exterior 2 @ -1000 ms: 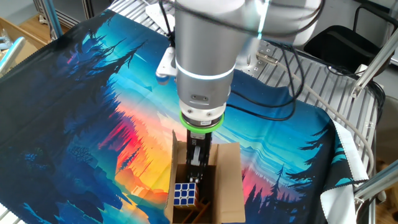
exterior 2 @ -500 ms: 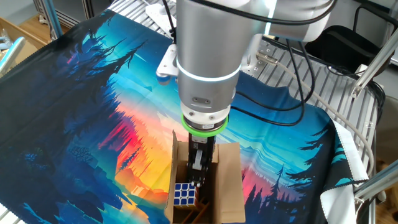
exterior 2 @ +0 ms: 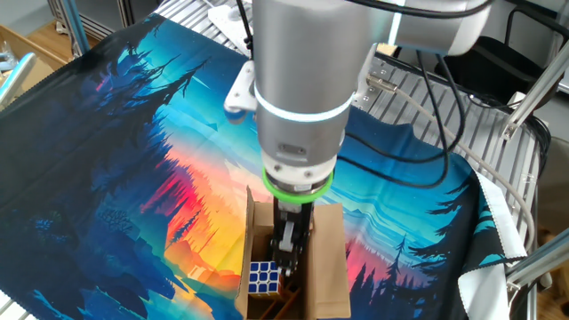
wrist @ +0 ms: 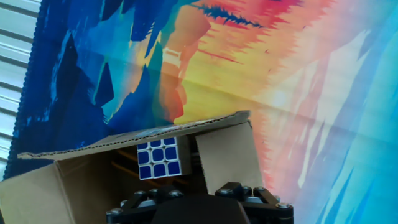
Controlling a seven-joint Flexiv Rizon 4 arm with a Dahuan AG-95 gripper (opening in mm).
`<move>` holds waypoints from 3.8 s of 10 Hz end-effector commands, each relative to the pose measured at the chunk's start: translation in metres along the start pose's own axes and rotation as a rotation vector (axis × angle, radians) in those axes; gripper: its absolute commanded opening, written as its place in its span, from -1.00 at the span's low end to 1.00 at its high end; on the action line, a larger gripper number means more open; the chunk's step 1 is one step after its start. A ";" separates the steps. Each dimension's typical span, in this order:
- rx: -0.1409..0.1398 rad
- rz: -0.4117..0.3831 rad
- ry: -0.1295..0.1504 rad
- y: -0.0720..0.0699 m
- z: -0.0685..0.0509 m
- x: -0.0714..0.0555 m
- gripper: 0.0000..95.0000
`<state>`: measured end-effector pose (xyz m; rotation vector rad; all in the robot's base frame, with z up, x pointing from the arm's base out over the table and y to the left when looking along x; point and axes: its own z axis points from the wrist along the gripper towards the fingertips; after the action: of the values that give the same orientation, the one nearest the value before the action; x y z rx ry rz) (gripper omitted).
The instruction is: Cover the box
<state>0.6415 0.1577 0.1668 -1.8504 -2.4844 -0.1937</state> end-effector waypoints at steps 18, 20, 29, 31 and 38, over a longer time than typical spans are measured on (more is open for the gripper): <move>0.068 -0.305 -0.050 0.019 0.000 -0.001 0.20; 0.054 -0.282 -0.044 0.019 0.000 -0.001 0.20; 0.015 -0.094 -0.028 0.083 -0.006 0.025 0.20; 0.020 -0.085 -0.026 0.098 -0.003 0.025 0.20; 0.011 -0.062 -0.028 0.118 0.009 0.021 0.20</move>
<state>0.7456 0.2109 0.1699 -1.7861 -2.5579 -0.1612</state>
